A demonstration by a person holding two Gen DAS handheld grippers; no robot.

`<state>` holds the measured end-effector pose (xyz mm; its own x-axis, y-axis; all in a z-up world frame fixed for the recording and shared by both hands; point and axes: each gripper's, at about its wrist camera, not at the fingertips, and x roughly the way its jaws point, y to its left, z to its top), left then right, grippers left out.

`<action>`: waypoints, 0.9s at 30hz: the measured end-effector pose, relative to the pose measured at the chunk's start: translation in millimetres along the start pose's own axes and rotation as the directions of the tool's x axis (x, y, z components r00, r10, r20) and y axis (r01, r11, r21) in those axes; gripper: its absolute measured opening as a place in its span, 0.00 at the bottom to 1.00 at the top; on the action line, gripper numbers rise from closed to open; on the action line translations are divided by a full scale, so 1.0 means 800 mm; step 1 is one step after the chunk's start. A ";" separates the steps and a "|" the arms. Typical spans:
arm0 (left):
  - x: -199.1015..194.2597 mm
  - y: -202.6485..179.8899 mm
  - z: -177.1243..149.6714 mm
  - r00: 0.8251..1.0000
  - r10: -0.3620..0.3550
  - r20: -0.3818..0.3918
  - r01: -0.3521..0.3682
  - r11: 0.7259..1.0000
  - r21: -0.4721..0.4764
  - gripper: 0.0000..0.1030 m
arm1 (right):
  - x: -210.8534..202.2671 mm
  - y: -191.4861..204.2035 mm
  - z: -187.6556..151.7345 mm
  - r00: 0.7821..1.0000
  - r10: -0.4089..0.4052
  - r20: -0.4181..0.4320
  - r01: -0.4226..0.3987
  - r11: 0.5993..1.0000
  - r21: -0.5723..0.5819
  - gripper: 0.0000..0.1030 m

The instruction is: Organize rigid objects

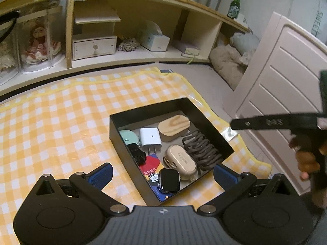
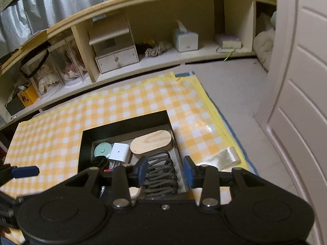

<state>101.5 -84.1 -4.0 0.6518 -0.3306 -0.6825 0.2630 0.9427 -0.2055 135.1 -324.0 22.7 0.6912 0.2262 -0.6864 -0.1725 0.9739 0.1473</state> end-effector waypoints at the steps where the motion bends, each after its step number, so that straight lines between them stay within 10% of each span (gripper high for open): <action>1: -0.005 0.002 0.000 1.000 0.003 0.008 -0.003 1.000 -0.006 1.00 | -0.005 0.003 -0.005 1.000 0.000 0.000 0.000 1.000 -0.008 0.41; 19: -0.081 0.020 -0.029 0.992 0.082 0.095 -0.069 0.988 -0.140 1.00 | -0.071 0.033 -0.067 0.998 -0.033 0.046 0.034 0.999 -0.017 0.95; 27: -0.096 0.005 -0.048 0.971 0.214 0.110 -0.205 0.975 -0.085 1.00 | -0.075 0.046 -0.082 0.996 -0.060 0.066 0.063 0.997 -0.043 0.98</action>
<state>24.9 -53.0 20.6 0.7672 -0.1244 -0.6292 0.0622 0.9908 -0.1201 41.3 -303.0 22.4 0.7453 0.1676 -0.6453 -0.1582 0.9847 0.0731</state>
